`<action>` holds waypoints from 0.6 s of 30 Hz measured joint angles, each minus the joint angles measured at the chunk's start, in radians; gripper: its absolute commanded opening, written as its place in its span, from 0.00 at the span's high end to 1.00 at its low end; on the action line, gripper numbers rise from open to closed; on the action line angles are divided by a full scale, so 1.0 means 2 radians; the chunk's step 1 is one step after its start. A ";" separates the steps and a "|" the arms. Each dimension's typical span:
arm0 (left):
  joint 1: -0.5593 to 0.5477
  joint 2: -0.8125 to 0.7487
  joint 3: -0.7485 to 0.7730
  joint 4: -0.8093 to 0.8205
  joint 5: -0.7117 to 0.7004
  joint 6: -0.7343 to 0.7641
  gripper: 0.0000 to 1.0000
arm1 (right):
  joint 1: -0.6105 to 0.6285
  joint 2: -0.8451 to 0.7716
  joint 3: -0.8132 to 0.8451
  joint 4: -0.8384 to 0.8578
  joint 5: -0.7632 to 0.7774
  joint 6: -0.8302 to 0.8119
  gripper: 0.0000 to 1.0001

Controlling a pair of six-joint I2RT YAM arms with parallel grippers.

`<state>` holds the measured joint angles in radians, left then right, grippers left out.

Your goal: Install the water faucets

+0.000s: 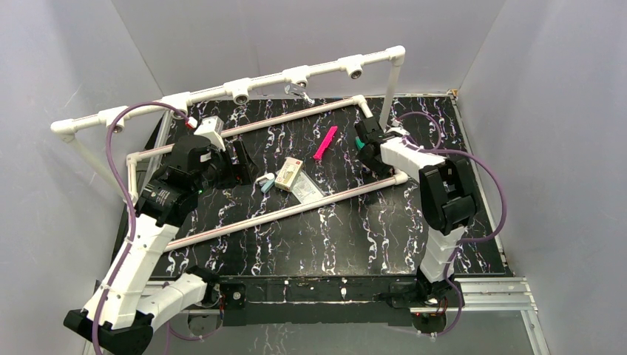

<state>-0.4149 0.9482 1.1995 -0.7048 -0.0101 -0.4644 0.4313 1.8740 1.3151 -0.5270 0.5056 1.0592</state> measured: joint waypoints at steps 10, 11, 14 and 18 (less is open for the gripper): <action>0.000 0.000 0.000 0.000 0.000 0.000 0.21 | -0.003 0.027 0.028 -0.001 -0.010 0.004 0.35; 0.000 0.000 0.000 0.000 0.000 0.000 0.21 | -0.004 0.030 0.028 -0.001 -0.010 0.005 0.35; 0.000 0.000 0.000 0.000 -0.001 0.001 0.21 | -0.008 0.035 0.028 -0.002 -0.011 0.006 0.37; 0.000 0.000 0.000 0.000 -0.001 0.002 0.21 | -0.012 0.039 0.031 -0.003 -0.011 0.005 0.39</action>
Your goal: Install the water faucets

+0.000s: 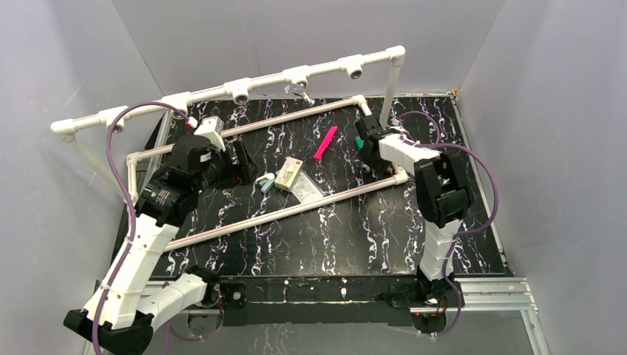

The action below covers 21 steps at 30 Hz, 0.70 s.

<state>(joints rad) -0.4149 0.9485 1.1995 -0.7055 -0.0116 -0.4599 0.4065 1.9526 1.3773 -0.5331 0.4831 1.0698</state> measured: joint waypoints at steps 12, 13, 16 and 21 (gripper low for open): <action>0.000 0.006 0.000 0.000 0.000 0.003 0.21 | -0.001 0.016 0.003 0.002 -0.014 -0.003 0.50; 0.000 0.006 0.000 0.000 0.000 0.003 0.21 | -0.001 0.016 0.003 0.002 -0.014 -0.003 0.55; 0.000 0.006 0.000 0.000 0.000 0.003 0.21 | -0.001 0.016 0.000 0.006 -0.016 -0.006 0.74; 0.000 0.006 0.000 0.000 0.000 0.003 0.21 | -0.001 0.006 -0.017 0.025 -0.020 -0.016 0.99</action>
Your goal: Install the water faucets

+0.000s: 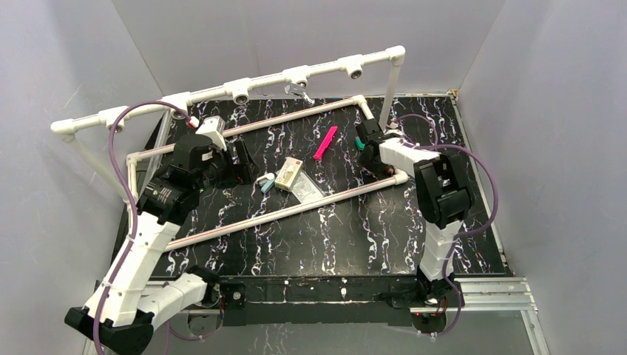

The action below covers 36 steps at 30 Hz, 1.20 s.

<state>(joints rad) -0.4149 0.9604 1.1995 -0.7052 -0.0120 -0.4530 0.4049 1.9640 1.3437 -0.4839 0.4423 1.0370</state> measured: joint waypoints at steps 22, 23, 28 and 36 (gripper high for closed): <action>0.000 -0.002 0.000 -0.004 0.000 -0.019 0.21 | 0.006 -0.246 -0.162 0.114 -0.215 -0.212 0.99; 0.000 -0.003 0.000 -0.004 0.000 -0.020 0.21 | 0.009 -0.255 -0.167 0.114 -0.230 -0.222 0.99; 0.000 -0.003 0.003 -0.012 0.000 -0.022 0.21 | 0.042 -0.287 -0.181 0.115 -0.289 -0.277 0.99; 0.000 -0.003 0.005 -0.035 0.000 -0.021 0.21 | 0.144 -0.321 -0.201 0.120 -0.318 -0.373 0.99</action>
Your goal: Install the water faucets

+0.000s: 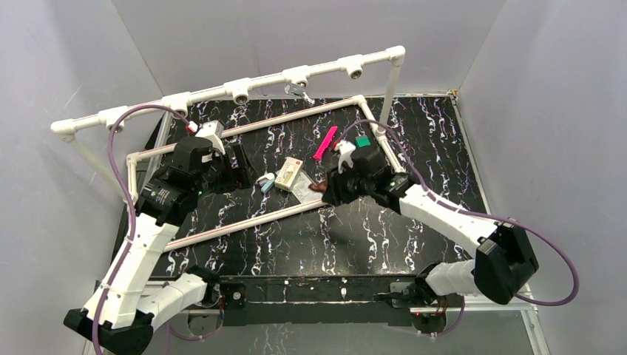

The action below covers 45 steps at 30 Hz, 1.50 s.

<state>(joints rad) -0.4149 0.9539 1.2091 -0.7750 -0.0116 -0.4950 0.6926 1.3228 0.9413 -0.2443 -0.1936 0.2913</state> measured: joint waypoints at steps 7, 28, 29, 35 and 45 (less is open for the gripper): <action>0.000 -0.004 -0.002 -0.014 0.002 0.000 0.20 | 0.080 -0.060 -0.072 0.032 -0.025 -0.103 0.99; -0.001 0.008 -0.083 0.005 0.166 -0.008 0.20 | 0.142 -0.026 0.004 -0.019 -0.168 -0.471 0.99; -0.001 0.010 -0.085 0.006 0.174 -0.008 0.20 | 0.143 -0.019 0.016 -0.028 -0.173 -0.484 0.99; -0.007 0.017 -0.098 0.019 0.216 -0.007 0.23 | 0.149 0.013 0.072 -0.081 -0.196 -0.546 0.99; -0.011 0.024 -0.125 0.047 0.287 -0.012 0.31 | 0.162 0.039 0.115 -0.159 -0.221 -0.627 0.99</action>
<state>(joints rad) -0.4362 1.0019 0.9592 -0.6815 0.5617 -0.5182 1.0161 1.4010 1.1721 -0.5617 -0.6365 -0.9619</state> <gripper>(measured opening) 0.717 0.490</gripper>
